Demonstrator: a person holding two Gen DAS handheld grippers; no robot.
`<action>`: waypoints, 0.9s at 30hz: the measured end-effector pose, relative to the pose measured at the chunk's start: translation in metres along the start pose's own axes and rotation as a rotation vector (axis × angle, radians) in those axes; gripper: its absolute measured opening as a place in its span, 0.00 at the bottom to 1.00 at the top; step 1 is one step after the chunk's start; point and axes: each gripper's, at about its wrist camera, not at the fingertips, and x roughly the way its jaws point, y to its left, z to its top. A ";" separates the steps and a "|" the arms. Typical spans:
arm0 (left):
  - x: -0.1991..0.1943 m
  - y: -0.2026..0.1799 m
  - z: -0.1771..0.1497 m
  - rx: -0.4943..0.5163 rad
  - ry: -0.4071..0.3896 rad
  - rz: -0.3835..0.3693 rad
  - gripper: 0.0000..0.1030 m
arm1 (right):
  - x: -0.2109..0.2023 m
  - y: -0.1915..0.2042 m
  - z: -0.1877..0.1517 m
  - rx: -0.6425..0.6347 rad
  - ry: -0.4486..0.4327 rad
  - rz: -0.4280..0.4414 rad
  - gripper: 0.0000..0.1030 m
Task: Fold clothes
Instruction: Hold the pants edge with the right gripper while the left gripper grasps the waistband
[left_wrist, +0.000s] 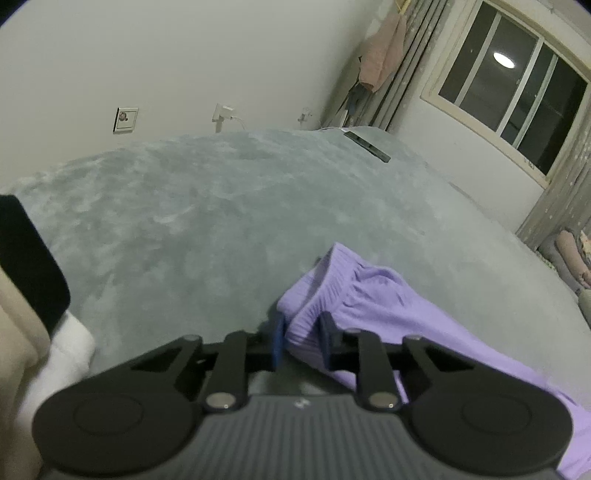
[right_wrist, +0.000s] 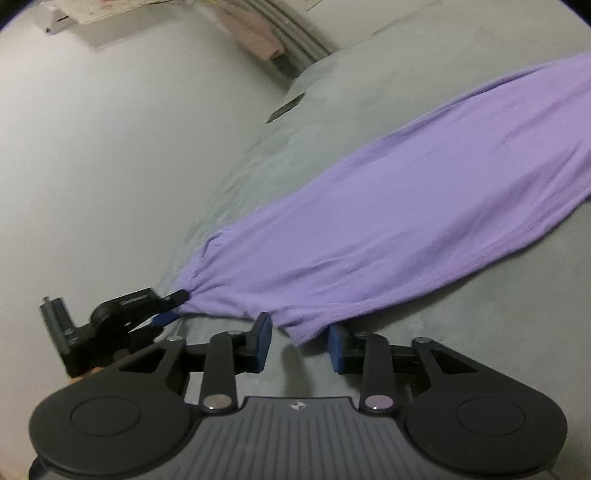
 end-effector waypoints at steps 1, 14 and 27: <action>-0.003 0.000 0.001 -0.005 -0.007 -0.001 0.13 | -0.001 0.002 0.000 -0.021 0.000 -0.030 0.03; -0.011 0.000 0.001 0.027 -0.011 0.035 0.12 | -0.022 0.015 -0.005 -0.087 0.054 -0.037 0.03; -0.013 -0.003 -0.007 0.088 -0.030 0.081 0.15 | -0.032 0.017 -0.015 -0.156 0.109 -0.003 0.06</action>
